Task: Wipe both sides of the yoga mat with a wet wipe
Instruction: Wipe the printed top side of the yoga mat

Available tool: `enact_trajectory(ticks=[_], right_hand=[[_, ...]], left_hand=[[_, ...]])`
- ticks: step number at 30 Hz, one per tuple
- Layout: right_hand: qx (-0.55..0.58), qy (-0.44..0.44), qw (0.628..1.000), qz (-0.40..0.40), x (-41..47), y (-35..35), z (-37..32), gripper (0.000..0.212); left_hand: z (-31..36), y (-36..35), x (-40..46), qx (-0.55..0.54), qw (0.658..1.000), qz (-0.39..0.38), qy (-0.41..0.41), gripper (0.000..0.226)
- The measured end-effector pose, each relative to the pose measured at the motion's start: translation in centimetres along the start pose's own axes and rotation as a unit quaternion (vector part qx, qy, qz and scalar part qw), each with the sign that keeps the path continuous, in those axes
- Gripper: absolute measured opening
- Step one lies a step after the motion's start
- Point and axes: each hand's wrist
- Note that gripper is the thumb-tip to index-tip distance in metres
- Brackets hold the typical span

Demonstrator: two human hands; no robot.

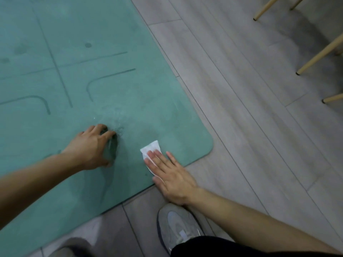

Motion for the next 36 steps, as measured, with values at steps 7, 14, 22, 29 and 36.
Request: enact_trajectory(ticks=[7,14,22,29,36], right_hand=[[-0.021,-0.276,0.959,0.063,3.7,5.7,12.6,0.065],[-0.027,0.085,0.996,-0.014,6.9,1.2,-1.8,0.068],[-0.028,-0.190,0.981,0.035,11.1,8.1,13.2,0.065],[-0.015,0.059,0.997,0.049,10.9,1.5,-0.3,0.065],[-0.031,-0.027,0.997,0.058,10.9,4.1,5.2,0.063]], left_hand=[[-1.1,-0.2,-0.9,-0.011,1.000,-0.009,-0.027,0.114],[-4.6,-1.9,-2.2,-0.029,0.999,0.025,0.028,0.113],[-7.1,-3.3,-2.8,-0.049,0.994,0.058,0.074,0.117],[-7.6,-3.8,-2.3,-0.056,0.991,0.063,0.101,0.122],[-7.2,-3.4,-1.2,-0.045,0.992,0.042,0.114,0.120]])
Point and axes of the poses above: each hand's wrist, its own x-axis towards the middle knuckle, its own y-axis out of the back of the hand, z = x × y, and after that the axes turned 5 degrees about x, right-handed
